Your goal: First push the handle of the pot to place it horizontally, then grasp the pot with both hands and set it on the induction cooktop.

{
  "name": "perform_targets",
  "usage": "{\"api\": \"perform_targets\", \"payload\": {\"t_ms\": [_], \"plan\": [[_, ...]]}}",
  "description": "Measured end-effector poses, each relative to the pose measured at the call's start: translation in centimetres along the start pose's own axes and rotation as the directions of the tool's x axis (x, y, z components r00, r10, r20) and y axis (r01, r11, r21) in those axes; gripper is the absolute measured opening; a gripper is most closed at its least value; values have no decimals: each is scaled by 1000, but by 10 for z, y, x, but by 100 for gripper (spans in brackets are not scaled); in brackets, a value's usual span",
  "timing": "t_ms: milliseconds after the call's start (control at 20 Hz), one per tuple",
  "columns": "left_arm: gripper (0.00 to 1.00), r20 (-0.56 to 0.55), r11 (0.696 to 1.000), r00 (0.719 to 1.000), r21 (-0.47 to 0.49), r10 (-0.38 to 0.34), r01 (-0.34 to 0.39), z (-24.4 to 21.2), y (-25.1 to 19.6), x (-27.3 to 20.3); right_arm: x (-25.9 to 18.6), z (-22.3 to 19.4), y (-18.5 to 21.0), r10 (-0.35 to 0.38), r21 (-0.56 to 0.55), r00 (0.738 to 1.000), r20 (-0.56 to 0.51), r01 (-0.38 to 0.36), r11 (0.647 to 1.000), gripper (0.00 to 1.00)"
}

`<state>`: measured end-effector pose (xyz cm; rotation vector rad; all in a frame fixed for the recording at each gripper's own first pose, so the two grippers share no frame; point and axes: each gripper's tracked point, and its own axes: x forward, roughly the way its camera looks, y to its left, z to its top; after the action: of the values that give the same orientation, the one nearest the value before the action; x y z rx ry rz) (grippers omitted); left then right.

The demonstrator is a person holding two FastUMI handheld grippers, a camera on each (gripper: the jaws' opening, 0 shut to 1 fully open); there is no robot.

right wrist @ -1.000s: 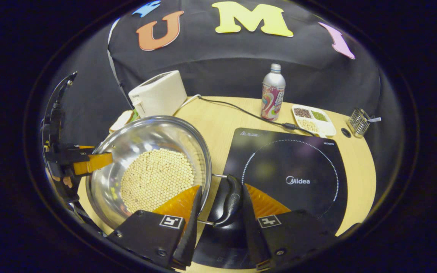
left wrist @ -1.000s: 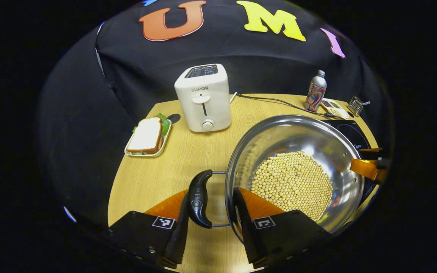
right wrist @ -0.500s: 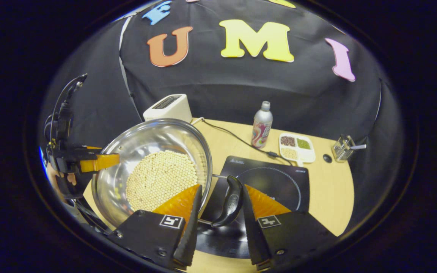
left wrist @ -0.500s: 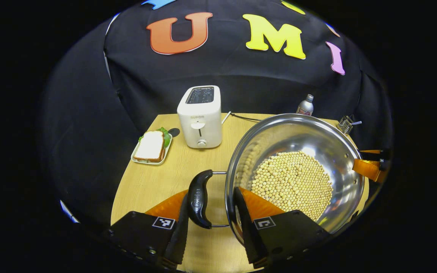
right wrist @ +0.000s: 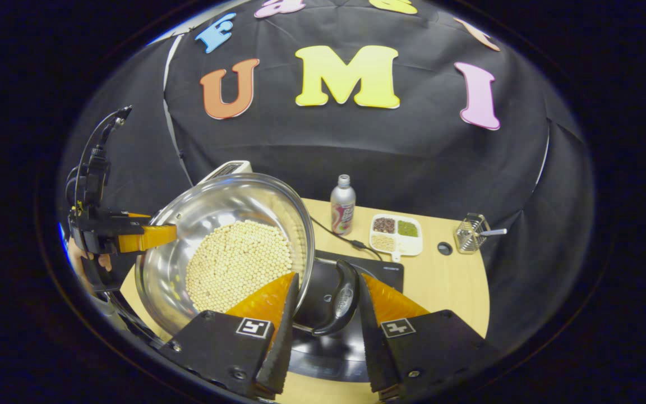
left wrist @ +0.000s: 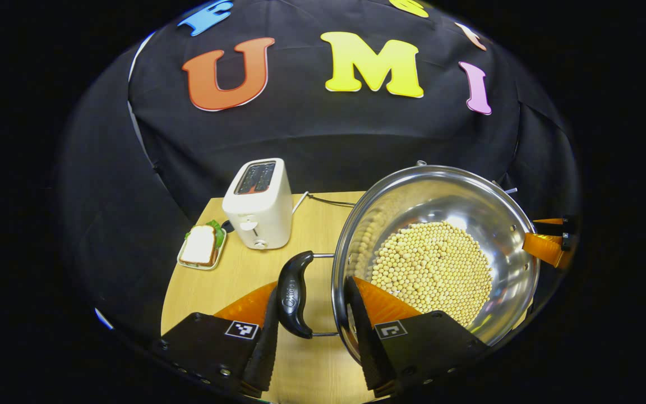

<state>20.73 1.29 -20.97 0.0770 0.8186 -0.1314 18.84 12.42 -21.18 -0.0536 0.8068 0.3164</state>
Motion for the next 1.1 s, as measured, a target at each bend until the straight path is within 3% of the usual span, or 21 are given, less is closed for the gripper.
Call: {"api": "perform_targets", "payload": {"t_ms": [500, 850, 900, 950, 1100], "plan": [[60, -15, 999, 1000, 19, -27, 28, 12, -91, 41, 10, -16, -94, -37, 55, 999, -30, 38, 998, 57], [60, -30, 1000, 999, 18, -20, 20, -10, -119, 78, 52, -50, -124, -13, 117, 996, -89, 23, 993, 55], [65, -36, 1000, 999, 19, -23, 24, -15, -122, 84, 58, -54, -127, -11, 127, 995, -96, 23, 992, 55], [60, -39, 999, 999, 18, -26, 27, -20, -124, 89, 64, -60, -131, -8, 141, 995, -102, 23, 990, 55], [60, -51, 999, 998, 5, -47, 48, -32, -131, 105, 76, -76, -139, -6, 155, 992, -130, 26, 988, 55]]}}
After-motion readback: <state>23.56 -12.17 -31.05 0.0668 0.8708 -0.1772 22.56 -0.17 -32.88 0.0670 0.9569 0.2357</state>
